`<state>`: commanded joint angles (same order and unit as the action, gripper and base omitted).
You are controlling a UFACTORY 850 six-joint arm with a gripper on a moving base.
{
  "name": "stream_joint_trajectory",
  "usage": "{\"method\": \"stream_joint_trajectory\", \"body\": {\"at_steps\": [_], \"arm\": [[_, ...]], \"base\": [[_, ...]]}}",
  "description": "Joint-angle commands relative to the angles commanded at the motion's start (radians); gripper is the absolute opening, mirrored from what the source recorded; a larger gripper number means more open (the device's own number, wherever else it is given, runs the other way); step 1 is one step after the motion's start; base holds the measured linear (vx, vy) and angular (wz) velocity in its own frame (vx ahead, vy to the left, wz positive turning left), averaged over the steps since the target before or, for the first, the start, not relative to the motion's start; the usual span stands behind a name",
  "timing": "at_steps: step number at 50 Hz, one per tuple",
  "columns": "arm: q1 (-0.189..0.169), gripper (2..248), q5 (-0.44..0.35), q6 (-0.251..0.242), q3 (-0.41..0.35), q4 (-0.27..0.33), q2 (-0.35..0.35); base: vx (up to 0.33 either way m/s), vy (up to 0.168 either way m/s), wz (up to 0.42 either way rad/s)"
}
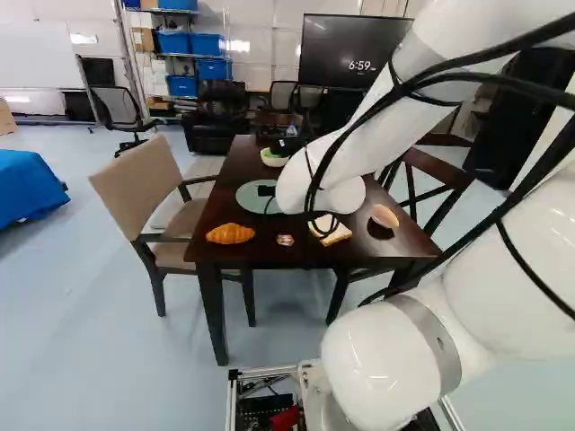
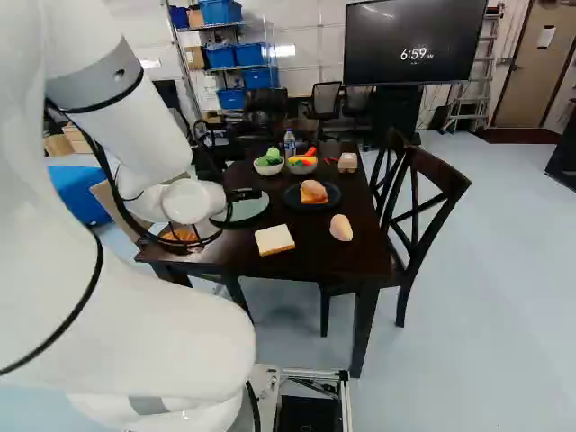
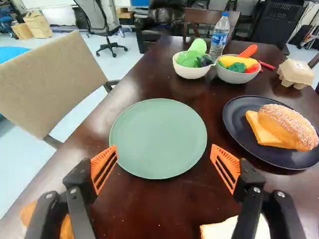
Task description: Move the croissant to the empty plate
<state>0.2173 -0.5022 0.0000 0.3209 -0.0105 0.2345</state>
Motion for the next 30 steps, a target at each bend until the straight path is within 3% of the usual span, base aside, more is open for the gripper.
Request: {"method": "stream_joint_trajectory", "body": {"at_steps": [30], "arm": [[0.056, 247, 0.201, 0.000, 0.015, -0.041, 0.070]], "base": [[0.000, 0.000, 0.000]]}}
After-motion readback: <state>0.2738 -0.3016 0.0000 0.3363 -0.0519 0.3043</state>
